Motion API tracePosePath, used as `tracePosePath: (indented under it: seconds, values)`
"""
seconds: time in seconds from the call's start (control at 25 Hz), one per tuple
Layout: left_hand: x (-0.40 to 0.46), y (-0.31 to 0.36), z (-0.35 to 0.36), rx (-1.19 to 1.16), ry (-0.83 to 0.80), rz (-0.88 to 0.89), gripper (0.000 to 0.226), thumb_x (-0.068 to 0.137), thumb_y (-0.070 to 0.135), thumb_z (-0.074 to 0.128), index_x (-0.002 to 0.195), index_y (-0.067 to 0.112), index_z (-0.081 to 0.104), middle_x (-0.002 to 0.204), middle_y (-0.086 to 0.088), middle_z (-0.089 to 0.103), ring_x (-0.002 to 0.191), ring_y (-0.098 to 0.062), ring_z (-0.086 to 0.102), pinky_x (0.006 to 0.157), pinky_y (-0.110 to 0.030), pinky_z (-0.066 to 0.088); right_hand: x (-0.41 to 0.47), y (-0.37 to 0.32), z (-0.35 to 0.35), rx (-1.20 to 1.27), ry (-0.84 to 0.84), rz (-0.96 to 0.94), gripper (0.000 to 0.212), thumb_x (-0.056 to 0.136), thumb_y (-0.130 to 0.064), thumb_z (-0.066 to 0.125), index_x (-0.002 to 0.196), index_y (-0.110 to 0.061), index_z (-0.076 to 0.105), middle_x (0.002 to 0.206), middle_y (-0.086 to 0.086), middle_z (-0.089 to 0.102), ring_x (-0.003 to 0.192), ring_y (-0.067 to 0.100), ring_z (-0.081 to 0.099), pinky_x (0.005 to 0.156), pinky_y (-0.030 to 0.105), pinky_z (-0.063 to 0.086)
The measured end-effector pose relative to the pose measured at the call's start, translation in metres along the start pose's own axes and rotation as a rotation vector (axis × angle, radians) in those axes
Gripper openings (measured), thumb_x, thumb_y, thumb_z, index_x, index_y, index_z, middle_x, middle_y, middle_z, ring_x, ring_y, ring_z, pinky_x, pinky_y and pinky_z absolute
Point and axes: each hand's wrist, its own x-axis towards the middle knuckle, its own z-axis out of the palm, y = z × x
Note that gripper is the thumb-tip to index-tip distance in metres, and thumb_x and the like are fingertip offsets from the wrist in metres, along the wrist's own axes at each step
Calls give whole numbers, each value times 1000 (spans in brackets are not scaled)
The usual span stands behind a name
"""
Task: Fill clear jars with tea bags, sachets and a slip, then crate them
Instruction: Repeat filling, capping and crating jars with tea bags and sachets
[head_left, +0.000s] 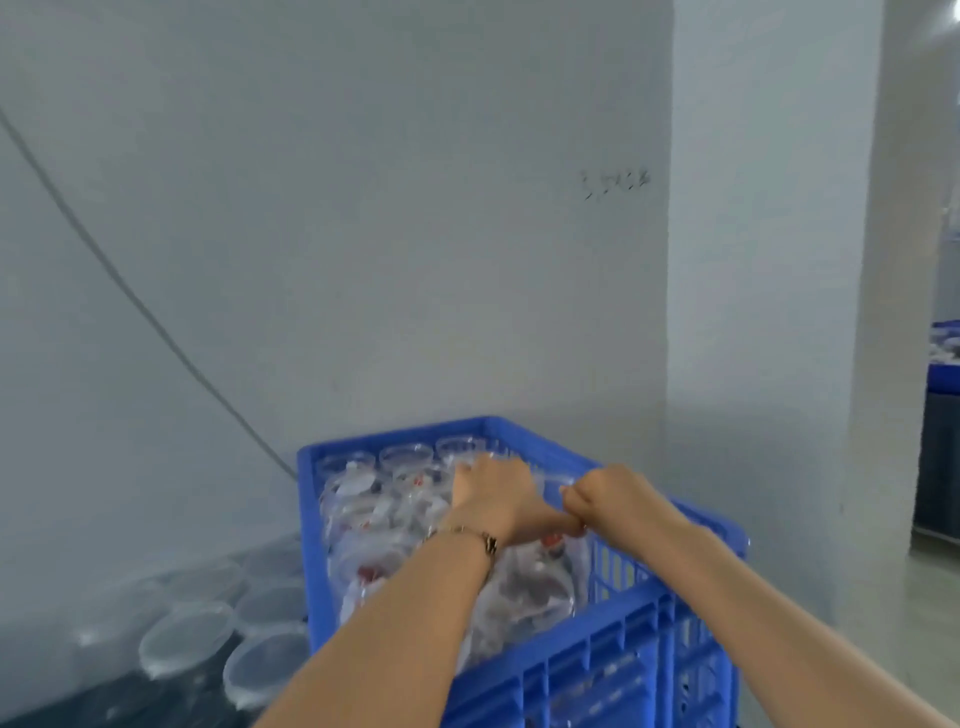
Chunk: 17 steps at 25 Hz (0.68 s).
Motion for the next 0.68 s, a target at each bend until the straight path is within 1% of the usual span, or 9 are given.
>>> tracePosePath:
  seconds: [0.04, 0.08, 0.12, 0.16, 0.24, 0.32, 0.4, 0.56, 0.68]
  values:
    - [3, 0, -1, 9, -11, -18, 43, 61, 70, 59, 60, 27, 53, 82, 5, 60, 86, -16, 56, 64, -30, 38, 1, -3, 1, 44, 5, 29, 29, 97, -18, 41, 71, -13, 51, 65, 1, 43, 62, 19, 44, 54, 27, 34]
    - [5, -1, 0, 14, -28, -38, 45, 61, 72, 58, 59, 28, 49, 85, 5, 56, 96, -18, 54, 70, -32, 38, 1, -4, 2, 127, 4, 69, 22, 93, -10, 44, 72, -13, 51, 65, 3, 40, 64, 21, 43, 51, 29, 30]
    - [8, -1, 3, 28, -44, -46, 46, 61, 73, 57, 61, 28, 48, 88, 4, 53, 108, -21, 51, 78, -36, 39, 1, -4, 3, 154, -16, 111, 22, 89, -4, 45, 69, -13, 46, 64, 4, 36, 65, 21, 40, 49, 30, 25]
    - [8, -1, 6, 48, -63, -53, 48, 62, 75, 57, 63, 27, 49, 91, 2, 52, 117, -24, 46, 87, -40, 37, 2, -3, 5, 171, -50, 138, 28, 88, -4, 46, 62, -12, 39, 61, 4, 32, 61, 19, 36, 47, 30, 21]
    - [5, 1, 11, 126, -112, -49, 55, 62, 79, 55, 70, 24, 55, 101, 0, 57, 126, -26, 39, 99, -46, 31, 4, -1, 10, 134, -110, 140, 40, 90, -12, 44, 54, -12, 27, 55, 4, 30, 51, 16, 26, 47, 29, 18]
    - [4, 2, 17, 159, -146, -33, 62, 63, 81, 55, 79, 21, 59, 112, -1, 61, 129, -26, 37, 106, -48, 28, 2, 0, 13, 156, -130, 154, 43, 91, -16, 44, 52, -12, 27, 51, 5, 31, 47, 15, 24, 47, 28, 20]
    - [5, 1, 19, 124, -150, -44, 64, 63, 81, 55, 81, 20, 58, 115, -2, 62, 129, -26, 38, 108, -50, 29, 2, 1, 12, 202, -157, 156, 43, 92, -17, 46, 51, -12, 31, 50, 3, 34, 46, 15, 25, 48, 27, 24]
    - [7, -3, 23, 39, -134, -50, 64, 66, 81, 58, 76, 17, 58, 112, -6, 64, 130, -29, 36, 106, -50, 34, 2, -1, 10, 210, -168, 157, 42, 92, -18, 45, 52, -13, 35, 53, 2, 38, 49, 14, 28, 51, 27, 27]
    - [7, -5, 26, 9, -105, -72, 67, 69, 79, 57, 90, 15, 63, 115, -6, 63, 134, -30, 31, 107, -51, 31, 2, -1, 11, 227, -205, 167, 37, 96, -23, 42, 63, -7, 49, 68, 5, 48, 59, 16, 38, 59, 29, 35]
